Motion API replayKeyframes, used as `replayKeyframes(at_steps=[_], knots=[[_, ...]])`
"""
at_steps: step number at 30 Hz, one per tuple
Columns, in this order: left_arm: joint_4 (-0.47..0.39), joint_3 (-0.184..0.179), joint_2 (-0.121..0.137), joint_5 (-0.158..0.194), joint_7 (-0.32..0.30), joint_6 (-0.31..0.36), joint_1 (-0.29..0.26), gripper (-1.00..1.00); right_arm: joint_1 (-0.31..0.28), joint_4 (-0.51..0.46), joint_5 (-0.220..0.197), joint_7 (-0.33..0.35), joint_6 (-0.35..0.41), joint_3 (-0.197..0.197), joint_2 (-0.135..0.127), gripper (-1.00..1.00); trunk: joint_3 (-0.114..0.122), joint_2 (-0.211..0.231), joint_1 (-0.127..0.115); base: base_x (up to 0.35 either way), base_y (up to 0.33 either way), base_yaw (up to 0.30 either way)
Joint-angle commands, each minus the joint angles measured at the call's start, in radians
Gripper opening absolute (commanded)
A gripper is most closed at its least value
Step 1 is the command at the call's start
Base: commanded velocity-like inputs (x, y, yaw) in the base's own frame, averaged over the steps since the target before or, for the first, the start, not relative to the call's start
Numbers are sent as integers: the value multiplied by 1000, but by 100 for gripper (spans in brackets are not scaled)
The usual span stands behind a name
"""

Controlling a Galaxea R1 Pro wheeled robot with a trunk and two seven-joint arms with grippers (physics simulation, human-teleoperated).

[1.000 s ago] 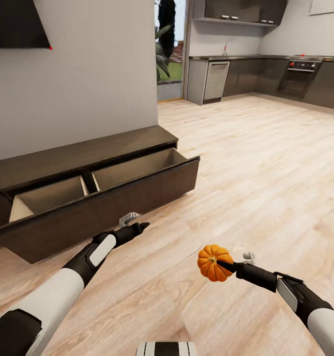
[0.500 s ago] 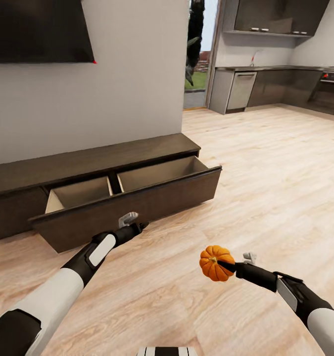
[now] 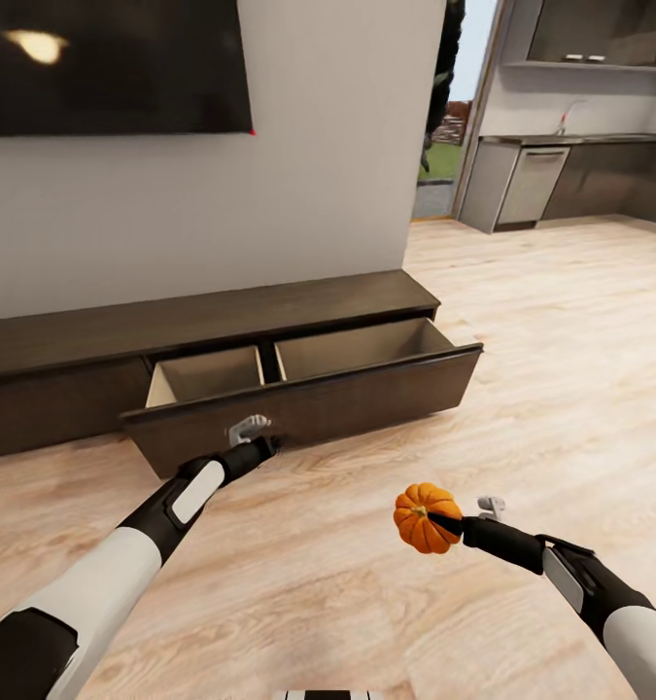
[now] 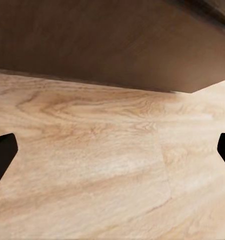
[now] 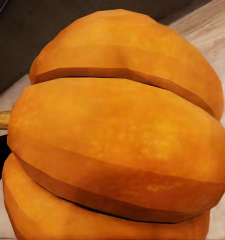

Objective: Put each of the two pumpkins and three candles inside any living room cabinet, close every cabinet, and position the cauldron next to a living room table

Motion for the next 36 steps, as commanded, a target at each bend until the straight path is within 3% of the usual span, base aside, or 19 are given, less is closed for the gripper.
replayKeyframes(at_steps=[1, 6, 36], knots=[[3, -1, 2, 0, -3, -25, 1, 100, 0, 0, -4, -1, 1, -2, 0, -100, 0, 0, 0, 0, 0, 283], [8, -2, 3, 0, -8, -60, 1, 100, 0, 0, -6, -16, -1, -2, 1, -100, 3, 0, 0, 0, 0, 273], [10, -2, 5, 4, -10, -63, 5, 100, 0, 0, -3, -55, -1, -2, 8, -100, 30, 0, 0, -1, 0, 176]])
